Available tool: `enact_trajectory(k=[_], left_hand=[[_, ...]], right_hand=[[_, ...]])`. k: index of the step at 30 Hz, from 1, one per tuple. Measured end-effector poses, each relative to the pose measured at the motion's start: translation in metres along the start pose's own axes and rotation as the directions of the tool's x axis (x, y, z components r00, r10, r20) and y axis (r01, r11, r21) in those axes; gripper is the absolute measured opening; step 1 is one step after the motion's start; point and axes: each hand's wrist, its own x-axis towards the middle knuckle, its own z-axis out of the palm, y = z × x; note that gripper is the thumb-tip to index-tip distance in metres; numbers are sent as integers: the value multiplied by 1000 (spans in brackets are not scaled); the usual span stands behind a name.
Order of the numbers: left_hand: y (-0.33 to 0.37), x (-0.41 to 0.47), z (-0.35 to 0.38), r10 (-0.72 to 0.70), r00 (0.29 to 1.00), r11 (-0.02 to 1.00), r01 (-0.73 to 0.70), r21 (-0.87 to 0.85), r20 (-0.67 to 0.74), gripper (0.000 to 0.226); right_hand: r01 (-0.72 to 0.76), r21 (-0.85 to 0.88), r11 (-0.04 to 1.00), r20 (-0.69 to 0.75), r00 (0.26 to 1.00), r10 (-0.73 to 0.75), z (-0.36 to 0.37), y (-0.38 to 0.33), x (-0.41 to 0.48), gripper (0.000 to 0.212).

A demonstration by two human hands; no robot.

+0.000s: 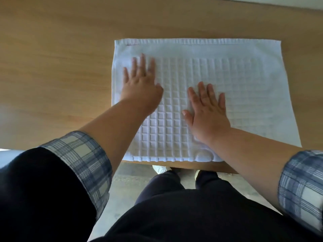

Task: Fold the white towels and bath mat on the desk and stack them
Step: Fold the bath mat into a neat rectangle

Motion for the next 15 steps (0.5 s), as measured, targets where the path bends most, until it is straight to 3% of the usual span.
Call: enact_trajectory(k=[2, 9, 15], left_hand=[[6, 8, 2, 139, 990, 990, -140, 29, 36, 72], [-22, 87, -18, 41, 998, 997, -44, 69, 49, 70], [26, 40, -35, 151, 988, 980, -155, -122, -41, 60]], right_hand=[[-6, 5, 1000, -8, 1000, 6, 0, -2, -1, 69], [-13, -6, 1000, -44, 999, 13, -7, -2, 22, 71], [-50, 23, 998, -44, 998, 51, -23, -5, 51, 72]])
